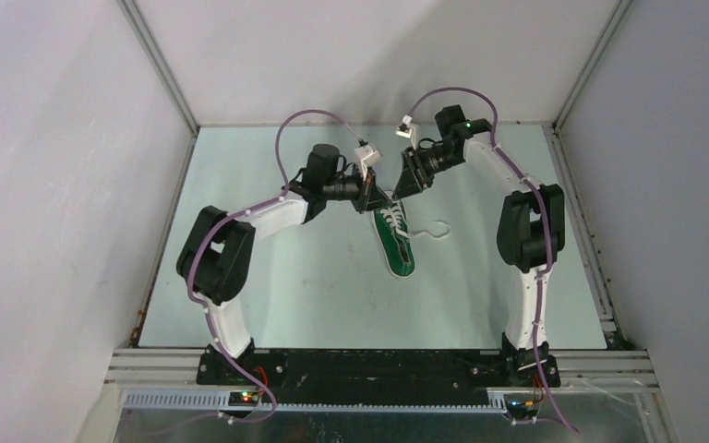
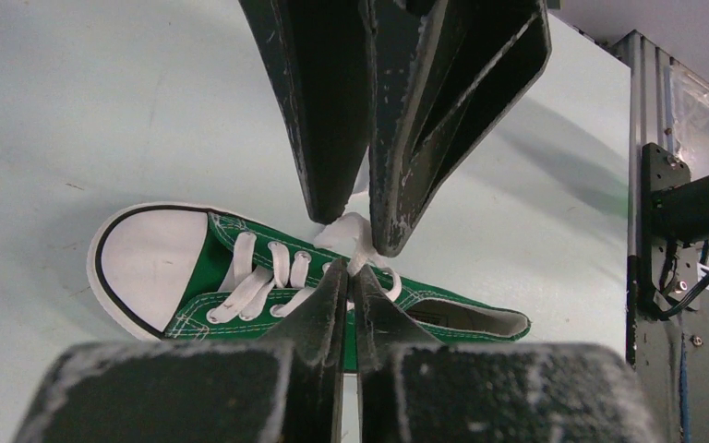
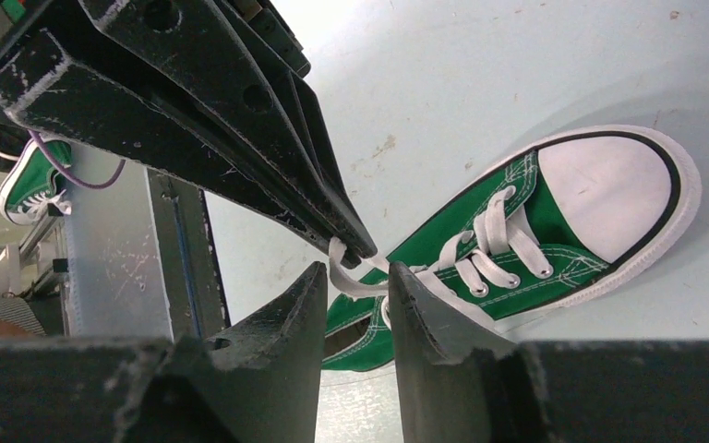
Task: Tie the shoes
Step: Wrap the shoelace around the shoelace.
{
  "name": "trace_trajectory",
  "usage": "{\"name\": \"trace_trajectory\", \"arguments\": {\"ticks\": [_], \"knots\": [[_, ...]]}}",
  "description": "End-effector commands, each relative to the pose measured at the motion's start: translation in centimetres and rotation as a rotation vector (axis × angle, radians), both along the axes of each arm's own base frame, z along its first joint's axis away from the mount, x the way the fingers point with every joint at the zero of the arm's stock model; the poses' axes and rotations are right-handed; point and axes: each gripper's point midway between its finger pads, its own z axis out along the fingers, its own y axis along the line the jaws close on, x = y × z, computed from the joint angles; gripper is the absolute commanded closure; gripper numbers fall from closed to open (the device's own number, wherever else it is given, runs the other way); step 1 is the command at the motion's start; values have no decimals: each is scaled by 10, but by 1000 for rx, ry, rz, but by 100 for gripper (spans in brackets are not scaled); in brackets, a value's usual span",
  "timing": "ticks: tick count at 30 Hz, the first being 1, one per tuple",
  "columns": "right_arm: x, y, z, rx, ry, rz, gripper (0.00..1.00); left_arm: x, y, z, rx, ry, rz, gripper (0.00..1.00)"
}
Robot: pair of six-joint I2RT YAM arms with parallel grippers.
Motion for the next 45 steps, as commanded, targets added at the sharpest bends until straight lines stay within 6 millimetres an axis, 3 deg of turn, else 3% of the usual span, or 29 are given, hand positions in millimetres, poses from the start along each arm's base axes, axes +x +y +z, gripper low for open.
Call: {"name": "trace_trajectory", "arguments": {"ticks": [1, 4, 8, 11, 16, 23, 32, 37, 45], "knots": [[0, 7, 0, 18, -11, 22, 67, 4, -1, 15, -44, -29, -13, 94], [1, 9, -1, 23, -5, 25, 73, 4, -1, 15, -44, -29, -12, 94], [0, 11, -1, 34, 23, 18, 90, 6, -1, 14, -40, -29, -3, 90], [2, 13, 3, 48, 71, -19, 100, 11, 2, 8, -30, -19, 43, 72], [18, 11, 0, 96, 307, -221, 100, 19, 4, 12, -138, -25, 132, 59], [15, 8, -15, 88, 446, -307, 100, 21, -9, 18, -234, 18, 161, 56], [16, 8, 1, 132, 484, -339, 100, 15, -21, 4, -181, 21, 194, 51], [15, 5, 13, 130, 462, -365, 100, 13, -13, 16, -171, 39, 247, 50], [13, 4, 24, 105, 416, -396, 100, 16, 7, 11, -57, 28, 336, 47]]}}
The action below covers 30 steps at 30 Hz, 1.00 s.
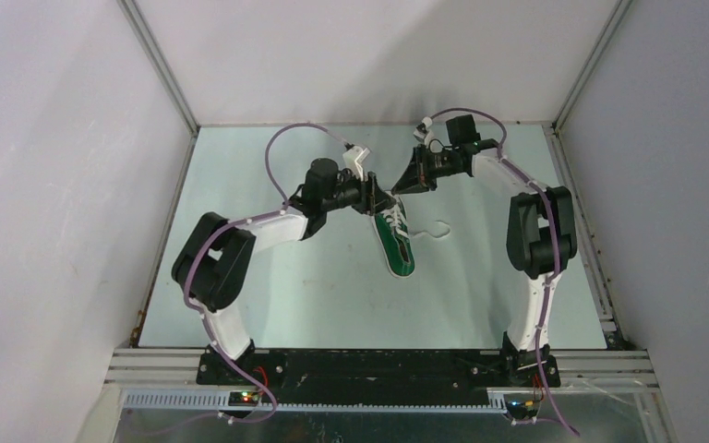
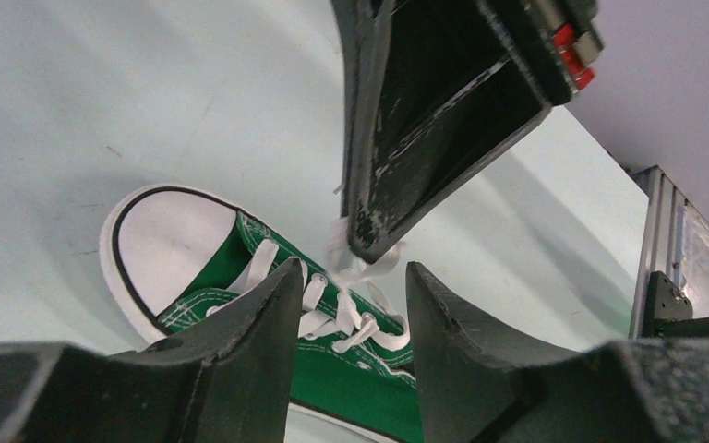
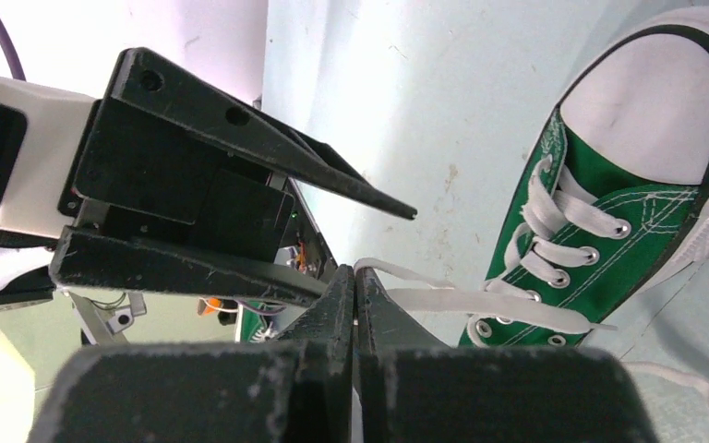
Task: Tie the shoes
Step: Wrap the shoelace around the shoelace.
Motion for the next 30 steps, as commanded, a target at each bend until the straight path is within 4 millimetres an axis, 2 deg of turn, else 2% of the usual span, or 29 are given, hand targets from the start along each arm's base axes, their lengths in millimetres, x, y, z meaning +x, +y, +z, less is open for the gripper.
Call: {"name": "trace_trajectory", "arguments": {"ticks": [1, 7, 13, 25, 28, 30], "knots": [[-1, 1, 29, 7, -81, -14, 100, 4, 7, 13, 38, -44, 43, 46], [-4, -1, 28, 1, -62, -29, 100, -9, -21, 16, -30, -51, -66, 46], [0, 0, 33, 1, -80, -35, 100, -9, -38, 10, -34, -55, -63, 52], [-4, -5, 35, -1, -90, -43, 100, 0, -35, -11, 2, 8, 15, 67], [-4, -5, 36, -1, -92, -43, 100, 0, -35, -14, 15, 13, 12, 78], [-4, -5, 36, 1, -95, -43, 100, -1, -34, -17, 24, 14, 6, 80]]}}
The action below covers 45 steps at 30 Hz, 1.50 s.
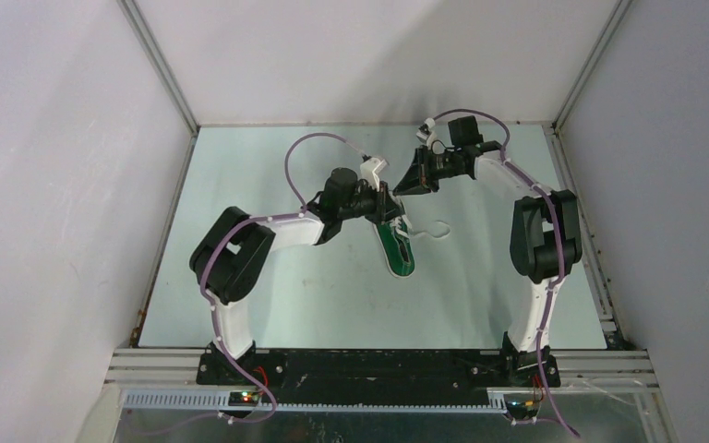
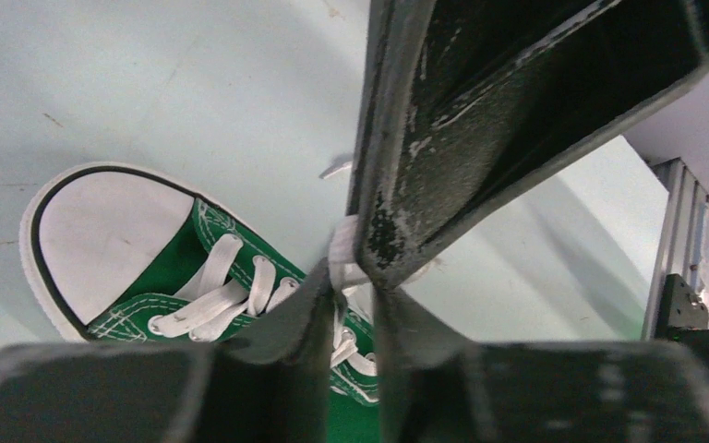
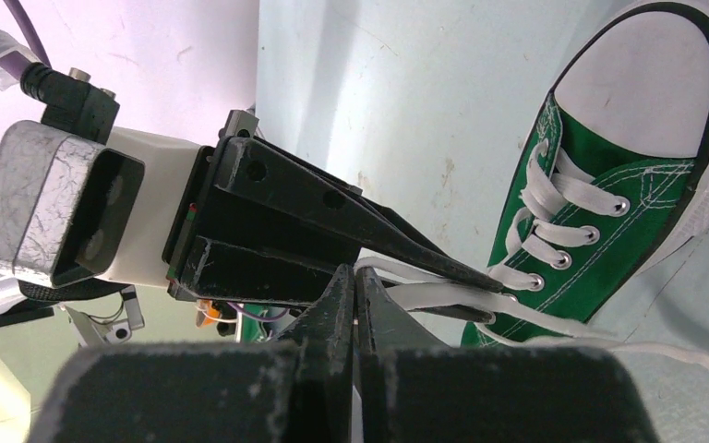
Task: Tie the shoes
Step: Wrap the shoelace around the shoelace.
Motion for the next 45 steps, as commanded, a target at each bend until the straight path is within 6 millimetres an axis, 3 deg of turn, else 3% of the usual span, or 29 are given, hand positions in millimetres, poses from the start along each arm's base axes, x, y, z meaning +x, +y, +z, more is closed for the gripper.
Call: {"name": "trace_trajectory", "arguments": {"ticks": [1, 8, 13, 20, 33, 40, 45], "knots": [[2, -2, 28, 26, -81, -5, 100, 9, -3, 11, -5, -38, 8, 80], [4, -3, 25, 26, -76, -11, 100, 6, -4, 10, -9, -40, -8, 79], [4, -2, 23, 21, -72, -13, 100, 6, -7, 12, -26, -41, -16, 84], [6, -2, 23, 24, -76, -14, 100, 7, -4, 8, -15, -30, -5, 73], [9, -4, 24, 23, -83, -21, 100, 5, -3, 6, -19, -17, -8, 76], [7, -7, 22, -35, -73, -54, 100, 13, 7, 11, 9, 16, 61, 59], [15, -12, 16, -262, -24, -239, 100, 12, 12, 21, 16, 7, 81, 55]]}}
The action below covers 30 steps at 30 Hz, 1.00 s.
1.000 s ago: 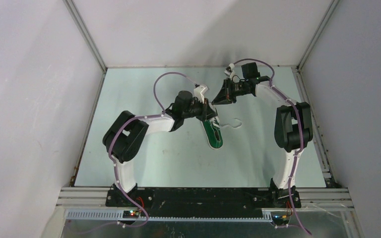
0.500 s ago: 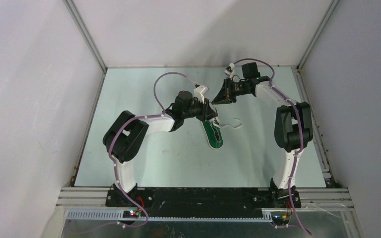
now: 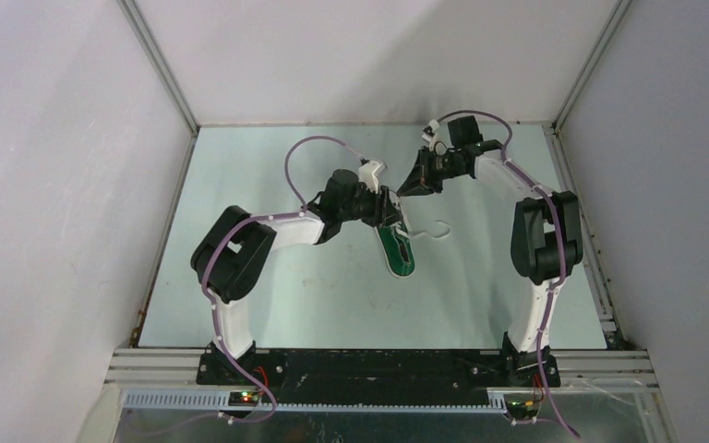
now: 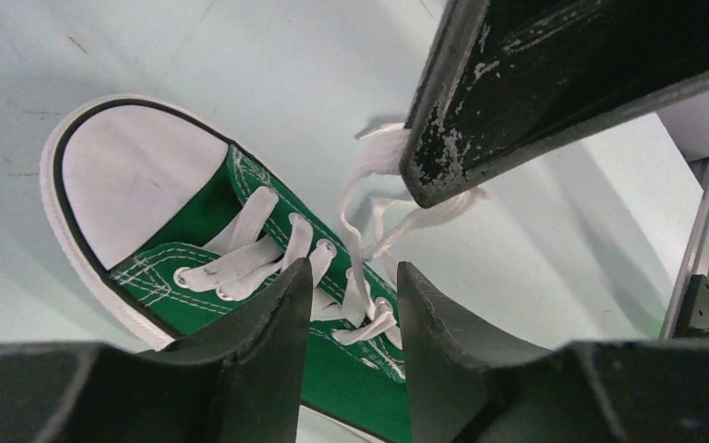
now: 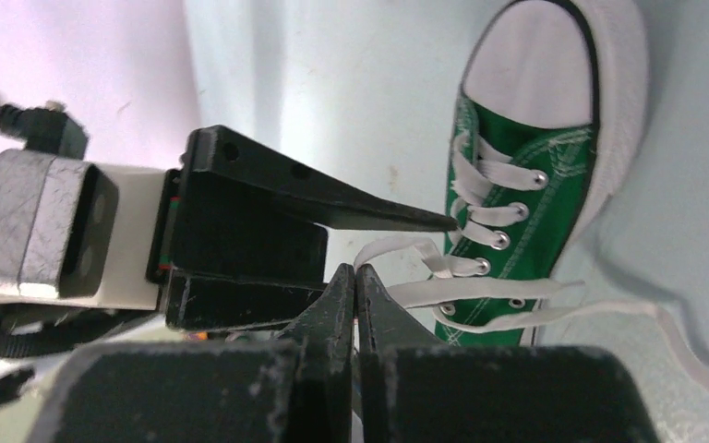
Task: Tie the shoes
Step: Wrap the shoelace around the shoelace.
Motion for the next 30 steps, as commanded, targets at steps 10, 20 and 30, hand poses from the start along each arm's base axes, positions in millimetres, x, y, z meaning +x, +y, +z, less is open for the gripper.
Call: {"name": "trace_trajectory", "arguments": {"ticks": [10, 20, 30], "knots": [[17, -3, 22, -182, 37, -256, 100, 2, -11, 45, -61, -67, 44, 53], [17, -2, 29, -178, 29, -273, 100, -5, -22, 51, -64, -70, 20, 50], [14, -2, 30, -174, 24, -266, 100, 11, -15, 40, -44, -22, 105, 65]]}}
